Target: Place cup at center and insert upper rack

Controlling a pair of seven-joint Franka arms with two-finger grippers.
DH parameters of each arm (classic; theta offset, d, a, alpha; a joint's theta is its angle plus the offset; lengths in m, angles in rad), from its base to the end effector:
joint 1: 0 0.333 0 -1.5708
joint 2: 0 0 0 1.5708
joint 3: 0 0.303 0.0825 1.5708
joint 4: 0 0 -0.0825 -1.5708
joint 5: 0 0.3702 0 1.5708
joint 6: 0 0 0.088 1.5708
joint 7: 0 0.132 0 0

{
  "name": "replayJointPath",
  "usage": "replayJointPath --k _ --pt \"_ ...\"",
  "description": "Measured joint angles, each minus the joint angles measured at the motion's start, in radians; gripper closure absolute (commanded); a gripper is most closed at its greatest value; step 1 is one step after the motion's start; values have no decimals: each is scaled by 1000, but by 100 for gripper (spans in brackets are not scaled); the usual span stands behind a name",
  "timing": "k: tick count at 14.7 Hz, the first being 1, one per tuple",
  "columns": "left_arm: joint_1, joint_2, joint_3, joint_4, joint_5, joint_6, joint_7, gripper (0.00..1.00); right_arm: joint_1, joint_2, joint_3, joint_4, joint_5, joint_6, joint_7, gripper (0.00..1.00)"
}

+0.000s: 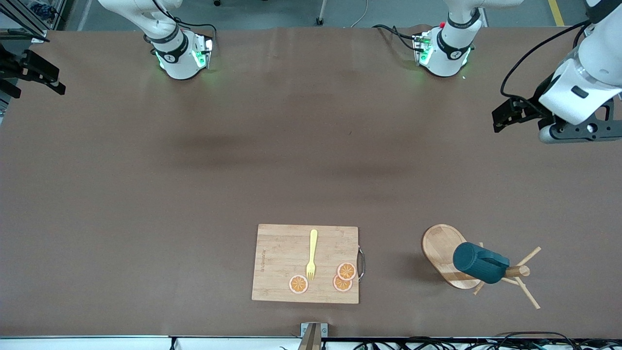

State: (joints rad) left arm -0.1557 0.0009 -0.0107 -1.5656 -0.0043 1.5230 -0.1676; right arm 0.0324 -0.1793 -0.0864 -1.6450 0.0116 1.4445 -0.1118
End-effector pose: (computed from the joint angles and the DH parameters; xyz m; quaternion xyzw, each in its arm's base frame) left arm 0.5273 -0.0892 0.5843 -0.9998 -0.0005 0.0218 0.0015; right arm 0.4712 -0.0278 0.6326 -0.9994 -0.0303 0.0098 0.0143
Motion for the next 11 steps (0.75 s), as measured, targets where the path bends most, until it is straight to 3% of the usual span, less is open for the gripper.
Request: replayJointPath --k 4,8,11 --pt "5 -88 4 -135 -7 68 16 0 0 0 0 0 0 0 0 0" --pt "47 -100 -54 -144 -7 86 16 0 0 0 -1 0 0 0 0 0" --pt "55 -100 -59 -139 -7 89 18 0 0 0 -1 0 0 0 0 0"
